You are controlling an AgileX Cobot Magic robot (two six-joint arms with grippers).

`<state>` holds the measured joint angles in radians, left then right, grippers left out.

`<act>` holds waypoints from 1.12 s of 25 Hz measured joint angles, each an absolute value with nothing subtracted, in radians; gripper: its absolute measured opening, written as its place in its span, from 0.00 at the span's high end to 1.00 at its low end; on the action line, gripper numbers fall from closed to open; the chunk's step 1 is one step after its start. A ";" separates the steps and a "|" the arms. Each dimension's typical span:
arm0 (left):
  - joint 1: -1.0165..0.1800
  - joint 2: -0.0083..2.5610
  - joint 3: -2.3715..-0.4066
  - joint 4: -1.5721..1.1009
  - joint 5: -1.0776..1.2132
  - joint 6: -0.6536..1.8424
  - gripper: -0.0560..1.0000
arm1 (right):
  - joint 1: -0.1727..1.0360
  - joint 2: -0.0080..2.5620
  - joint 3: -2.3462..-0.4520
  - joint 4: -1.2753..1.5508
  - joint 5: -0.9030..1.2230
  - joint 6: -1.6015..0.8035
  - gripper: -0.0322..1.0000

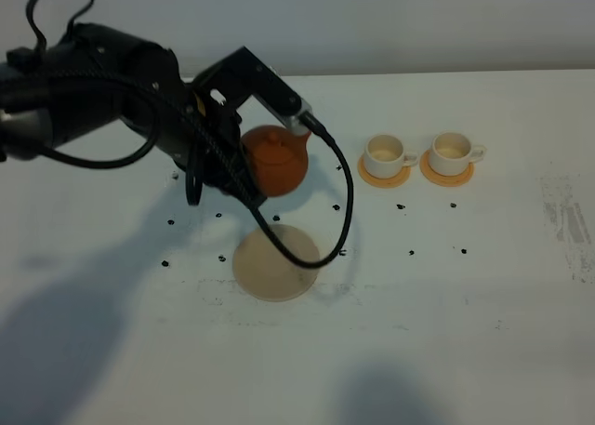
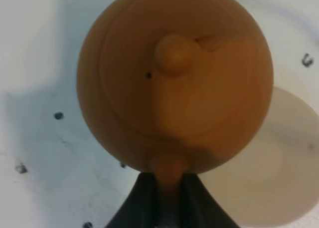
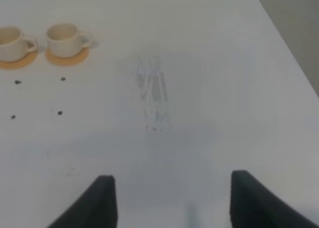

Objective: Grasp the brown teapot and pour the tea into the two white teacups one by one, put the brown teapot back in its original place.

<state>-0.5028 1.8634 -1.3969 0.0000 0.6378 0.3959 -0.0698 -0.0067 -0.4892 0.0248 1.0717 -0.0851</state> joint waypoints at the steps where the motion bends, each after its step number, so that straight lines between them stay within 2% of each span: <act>1: -0.497 1.871 -1.411 -0.008 0.643 0.406 0.87 | -0.070 -0.007 -0.489 0.025 1.072 -0.085 0.47; 18: -0.481 2.157 -1.878 -0.087 0.876 0.514 0.87 | -0.070 -0.007 -0.489 0.025 1.072 -0.085 0.47; 28: -0.481 2.239 -1.974 -0.091 0.904 0.559 0.87 | -0.070 -0.007 -0.489 0.025 1.072 -0.085 0.47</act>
